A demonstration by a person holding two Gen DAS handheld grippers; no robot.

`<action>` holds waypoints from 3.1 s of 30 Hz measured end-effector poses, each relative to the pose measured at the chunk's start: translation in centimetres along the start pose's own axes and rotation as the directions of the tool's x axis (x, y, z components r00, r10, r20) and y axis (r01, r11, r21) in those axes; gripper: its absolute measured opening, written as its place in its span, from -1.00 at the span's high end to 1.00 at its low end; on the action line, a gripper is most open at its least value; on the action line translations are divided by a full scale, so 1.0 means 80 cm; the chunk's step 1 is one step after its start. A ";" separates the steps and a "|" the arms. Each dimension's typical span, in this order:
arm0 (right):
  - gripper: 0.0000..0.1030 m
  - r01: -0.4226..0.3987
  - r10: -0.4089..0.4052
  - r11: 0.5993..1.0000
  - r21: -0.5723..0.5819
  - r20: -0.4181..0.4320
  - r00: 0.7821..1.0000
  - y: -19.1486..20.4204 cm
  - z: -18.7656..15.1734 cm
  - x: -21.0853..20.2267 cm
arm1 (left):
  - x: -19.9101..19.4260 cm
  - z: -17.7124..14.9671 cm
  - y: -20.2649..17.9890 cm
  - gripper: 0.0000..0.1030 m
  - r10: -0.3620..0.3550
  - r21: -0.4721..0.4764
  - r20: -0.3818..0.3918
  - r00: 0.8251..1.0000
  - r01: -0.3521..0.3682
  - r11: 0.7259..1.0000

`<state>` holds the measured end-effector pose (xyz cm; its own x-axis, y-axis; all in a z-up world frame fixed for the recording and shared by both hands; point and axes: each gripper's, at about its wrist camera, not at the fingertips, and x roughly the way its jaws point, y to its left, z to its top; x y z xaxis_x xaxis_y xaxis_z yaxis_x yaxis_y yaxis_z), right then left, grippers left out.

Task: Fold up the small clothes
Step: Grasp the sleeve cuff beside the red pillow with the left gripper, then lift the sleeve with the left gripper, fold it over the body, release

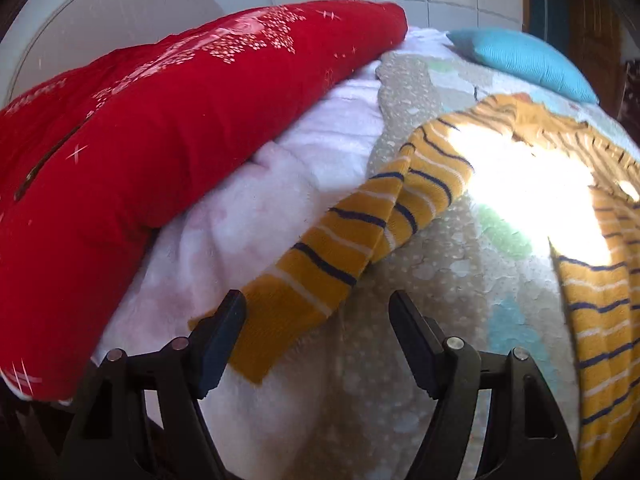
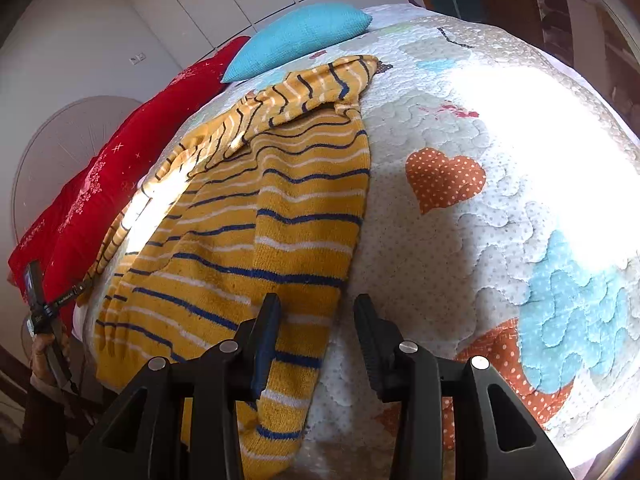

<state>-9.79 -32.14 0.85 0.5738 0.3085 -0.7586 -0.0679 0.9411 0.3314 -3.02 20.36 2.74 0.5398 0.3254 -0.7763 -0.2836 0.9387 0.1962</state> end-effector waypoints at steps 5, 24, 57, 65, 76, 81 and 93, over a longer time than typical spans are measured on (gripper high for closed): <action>0.18 0.019 -0.020 0.999 0.025 0.008 1.000 0.001 0.011 0.004 | 0.045 0.046 0.052 -0.42 -0.009 -0.133 -0.032 0.999 0.005 0.991; 0.02 -0.017 0.013 0.997 0.081 0.043 0.999 -0.012 0.027 0.023 | 0.011 -0.008 0.138 -0.45 -0.354 -0.554 0.033 0.935 0.312 0.772; -0.04 -0.123 0.097 0.983 0.135 0.189 0.977 -0.060 0.006 -0.033 | -0.114 0.234 -0.348 0.81 -0.770 -0.132 0.050 0.636 0.769 0.626; -0.10 -0.087 0.050 0.981 0.172 0.211 0.976 -0.100 -0.010 -0.062 | -0.090 0.153 -0.450 -0.02 -0.809 -0.101 -0.161 0.566 0.805 0.584; -0.12 -0.080 0.081 0.997 -0.012 0.168 0.982 -0.014 0.038 -0.035 | -0.106 0.121 -0.241 -0.42 -0.596 -0.076 0.028 0.802 0.596 0.799; -0.12 -0.101 0.118 0.987 -0.122 0.138 0.983 0.064 0.068 -0.009 | -0.065 0.127 -0.181 -0.42 -0.546 -0.220 0.051 0.836 0.543 0.810; -0.12 -0.067 0.080 0.961 -0.270 0.037 0.996 0.142 0.080 0.049 | 0.078 0.143 -0.208 0.00 -0.415 -0.265 -0.139 0.899 0.369 0.891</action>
<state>-3.09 -21.11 5.26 0.5964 0.3773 -0.7085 -0.3236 0.9208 0.2178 14.12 8.04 1.48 0.4930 -0.1123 -0.8628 -0.2635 0.9258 -0.2711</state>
